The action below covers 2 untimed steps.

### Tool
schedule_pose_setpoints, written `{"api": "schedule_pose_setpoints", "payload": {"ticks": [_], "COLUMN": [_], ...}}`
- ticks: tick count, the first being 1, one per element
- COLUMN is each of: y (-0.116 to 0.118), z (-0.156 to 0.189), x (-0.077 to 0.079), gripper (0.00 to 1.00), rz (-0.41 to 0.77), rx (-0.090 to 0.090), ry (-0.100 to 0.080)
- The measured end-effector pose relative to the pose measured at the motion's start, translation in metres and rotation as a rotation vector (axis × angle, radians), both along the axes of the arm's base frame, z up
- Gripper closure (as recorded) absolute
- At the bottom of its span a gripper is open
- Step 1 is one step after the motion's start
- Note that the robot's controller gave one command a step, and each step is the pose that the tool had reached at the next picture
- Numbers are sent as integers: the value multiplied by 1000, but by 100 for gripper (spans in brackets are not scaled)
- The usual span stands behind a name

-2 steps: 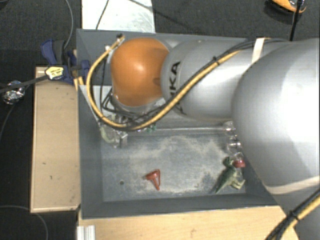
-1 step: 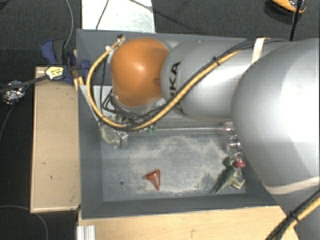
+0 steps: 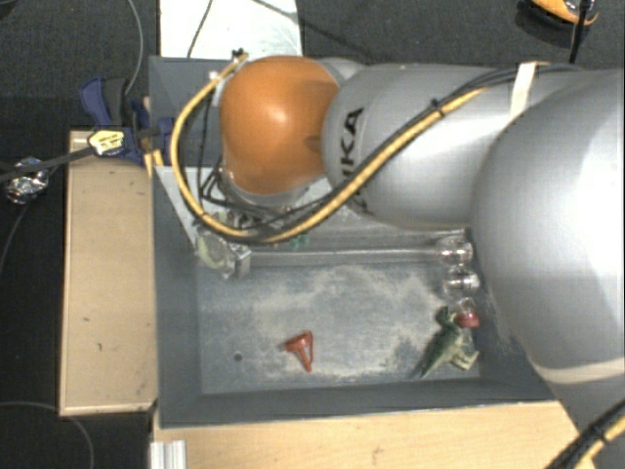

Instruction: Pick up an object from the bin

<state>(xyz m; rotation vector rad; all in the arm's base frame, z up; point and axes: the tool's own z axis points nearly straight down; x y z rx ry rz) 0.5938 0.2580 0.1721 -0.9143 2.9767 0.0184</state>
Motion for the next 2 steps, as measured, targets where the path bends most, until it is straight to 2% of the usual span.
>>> {"api": "schedule_pose_setpoints", "payload": {"ticks": [1, 2], "y": [-1, 1], "z": [-24, 31], "x": [-2, 2], "gripper": [100, 100], "rz": [-3, -7], "rx": [-4, 5], "ry": [11, -9]}}
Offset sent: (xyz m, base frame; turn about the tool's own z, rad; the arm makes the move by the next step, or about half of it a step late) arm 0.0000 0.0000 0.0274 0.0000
